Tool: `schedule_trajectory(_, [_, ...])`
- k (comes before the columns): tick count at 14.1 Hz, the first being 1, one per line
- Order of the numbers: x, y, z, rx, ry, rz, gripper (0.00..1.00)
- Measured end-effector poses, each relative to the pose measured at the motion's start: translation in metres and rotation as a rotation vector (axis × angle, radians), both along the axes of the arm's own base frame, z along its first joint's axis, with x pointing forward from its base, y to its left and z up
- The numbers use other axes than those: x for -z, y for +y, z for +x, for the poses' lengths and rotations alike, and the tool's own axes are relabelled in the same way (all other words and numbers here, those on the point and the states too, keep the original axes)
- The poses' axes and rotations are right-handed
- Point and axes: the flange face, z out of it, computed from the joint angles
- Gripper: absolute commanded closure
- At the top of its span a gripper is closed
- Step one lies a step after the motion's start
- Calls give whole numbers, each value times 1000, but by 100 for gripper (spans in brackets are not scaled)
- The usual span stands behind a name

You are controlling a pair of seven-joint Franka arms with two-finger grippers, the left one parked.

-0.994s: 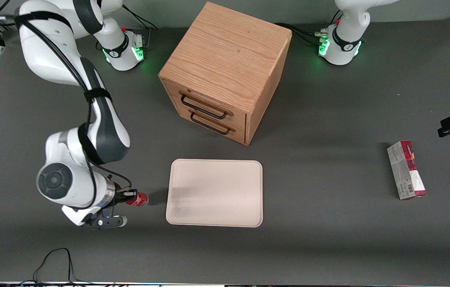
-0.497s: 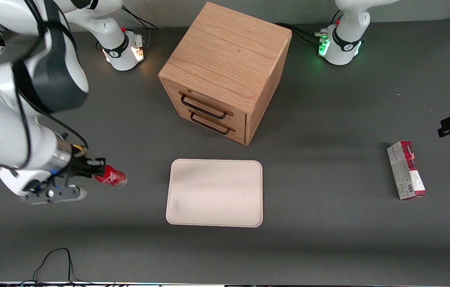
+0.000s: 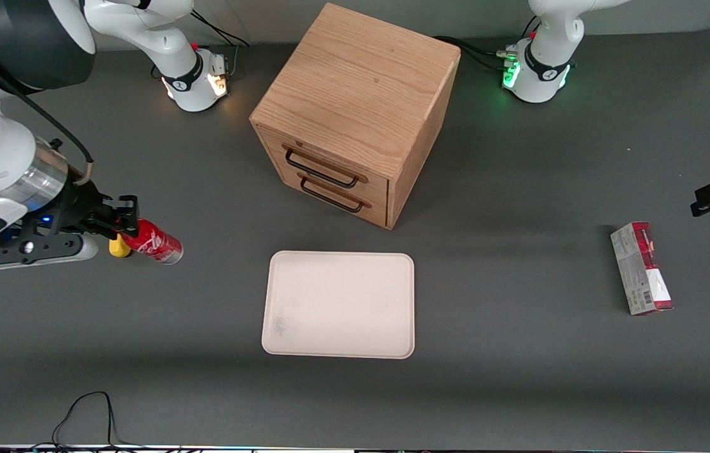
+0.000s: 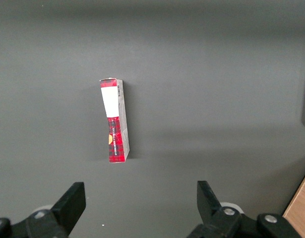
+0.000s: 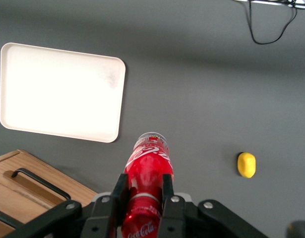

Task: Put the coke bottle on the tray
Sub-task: 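Lift the bottle and swing it upright with the right gripper, then carry the upright bottle over the white tray and lower it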

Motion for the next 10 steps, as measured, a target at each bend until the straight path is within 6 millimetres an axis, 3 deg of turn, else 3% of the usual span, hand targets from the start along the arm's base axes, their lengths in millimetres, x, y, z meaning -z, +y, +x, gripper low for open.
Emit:
schedule_trajectory(4, [13, 69, -10, 66, -26, 13, 100])
schedule_trajectory(6, [25, 94, -7, 90, -48, 26, 100])
schedule_trajectory(10, [56, 109, 8, 106, -55, 35, 100])
